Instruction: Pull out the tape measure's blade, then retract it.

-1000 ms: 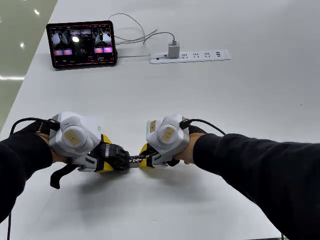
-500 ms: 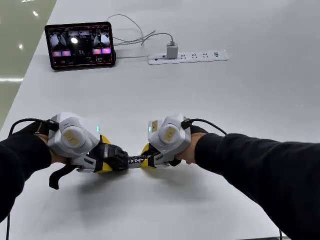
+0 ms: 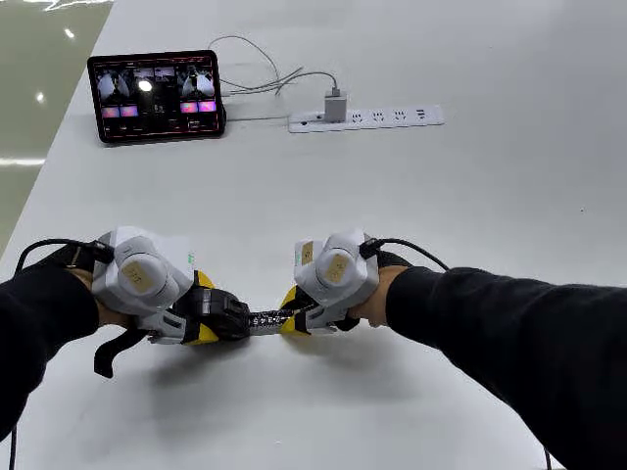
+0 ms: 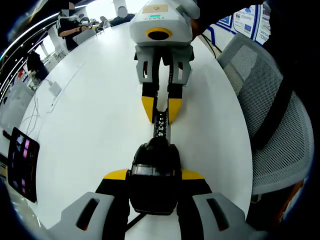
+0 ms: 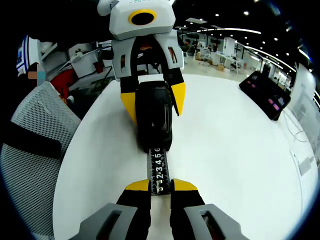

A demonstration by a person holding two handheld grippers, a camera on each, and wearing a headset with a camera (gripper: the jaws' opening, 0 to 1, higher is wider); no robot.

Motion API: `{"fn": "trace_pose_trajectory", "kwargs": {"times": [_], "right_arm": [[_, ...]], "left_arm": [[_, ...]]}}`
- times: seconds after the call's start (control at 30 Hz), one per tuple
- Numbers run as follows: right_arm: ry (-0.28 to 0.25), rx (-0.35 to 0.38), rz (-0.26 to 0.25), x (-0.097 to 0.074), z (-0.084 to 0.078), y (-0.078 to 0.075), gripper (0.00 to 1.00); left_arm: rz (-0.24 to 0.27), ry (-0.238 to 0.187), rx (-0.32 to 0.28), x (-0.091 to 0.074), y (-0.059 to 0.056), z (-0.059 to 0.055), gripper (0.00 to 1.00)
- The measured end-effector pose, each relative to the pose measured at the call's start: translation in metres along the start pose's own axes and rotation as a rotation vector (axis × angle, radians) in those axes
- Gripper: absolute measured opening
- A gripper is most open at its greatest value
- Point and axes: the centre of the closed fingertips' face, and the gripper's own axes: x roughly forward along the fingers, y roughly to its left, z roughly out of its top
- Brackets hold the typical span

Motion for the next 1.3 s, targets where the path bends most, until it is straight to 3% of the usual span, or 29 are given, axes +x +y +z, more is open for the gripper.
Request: {"fn": "trace_pose_trajectory", "kwargs": {"times": [1.3], "right_arm": [[0.009, 0.03, -0.01, -0.016, -0.019, 0.0, 0.1]], "left_arm": [[-0.002, 0.005, 0.0, 0.0, 0.0, 0.0, 0.3]]}}
